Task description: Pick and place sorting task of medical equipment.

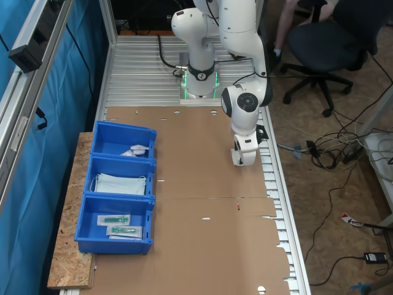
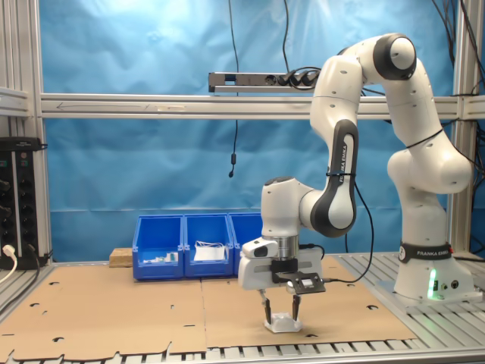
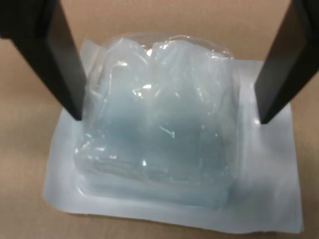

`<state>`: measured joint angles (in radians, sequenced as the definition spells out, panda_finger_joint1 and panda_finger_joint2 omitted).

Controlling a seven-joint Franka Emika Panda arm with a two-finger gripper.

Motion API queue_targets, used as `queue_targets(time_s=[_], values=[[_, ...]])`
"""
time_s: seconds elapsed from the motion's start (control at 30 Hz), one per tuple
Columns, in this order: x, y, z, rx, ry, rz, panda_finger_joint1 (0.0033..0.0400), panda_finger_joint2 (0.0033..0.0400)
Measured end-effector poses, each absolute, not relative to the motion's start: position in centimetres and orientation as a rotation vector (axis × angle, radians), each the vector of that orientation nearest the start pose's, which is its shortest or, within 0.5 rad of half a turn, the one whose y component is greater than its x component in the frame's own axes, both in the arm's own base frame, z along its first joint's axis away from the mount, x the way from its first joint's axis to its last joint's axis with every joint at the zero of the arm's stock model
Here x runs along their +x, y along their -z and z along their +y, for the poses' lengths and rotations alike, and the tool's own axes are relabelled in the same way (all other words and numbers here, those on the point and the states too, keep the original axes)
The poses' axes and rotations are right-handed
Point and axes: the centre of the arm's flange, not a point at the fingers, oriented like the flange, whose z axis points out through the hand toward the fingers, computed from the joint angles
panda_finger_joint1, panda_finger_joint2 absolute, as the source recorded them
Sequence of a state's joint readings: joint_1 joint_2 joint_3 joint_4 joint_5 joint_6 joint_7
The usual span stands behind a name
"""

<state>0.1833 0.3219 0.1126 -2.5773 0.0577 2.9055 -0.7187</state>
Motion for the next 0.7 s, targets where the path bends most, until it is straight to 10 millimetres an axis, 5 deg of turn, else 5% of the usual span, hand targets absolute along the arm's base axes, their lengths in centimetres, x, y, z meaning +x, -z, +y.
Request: queue_targets(time_s=[0.07, 0.1, 0.27, 0.3, 0.57, 0.6, 0.7], values=[[42.01, -14.8, 12.87, -2.75, 0.027, -1.419, 0.04, 0.04], [42.01, -14.8, 12.87, -2.75, 0.027, -1.419, 0.0274, 0.0274], [42.01, -14.8, 12.87, -2.75, 0.027, -1.419, 0.0274, 0.0274], [42.02, -14.81, 12.87, -2.751, 0.028, -1.419, 0.0186, 0.0186], [42.15, -15.05, 12.9, -2.753, 0.043, -1.42, 0.0186, 0.0186], [42.16, -15.05, 12.9, -2.753, 0.044, -1.42, 0.0054, 0.0054], [42.17, -15.08, 12.9, -2.753, 0.046, -1.42, 0.0054, 0.0054]])
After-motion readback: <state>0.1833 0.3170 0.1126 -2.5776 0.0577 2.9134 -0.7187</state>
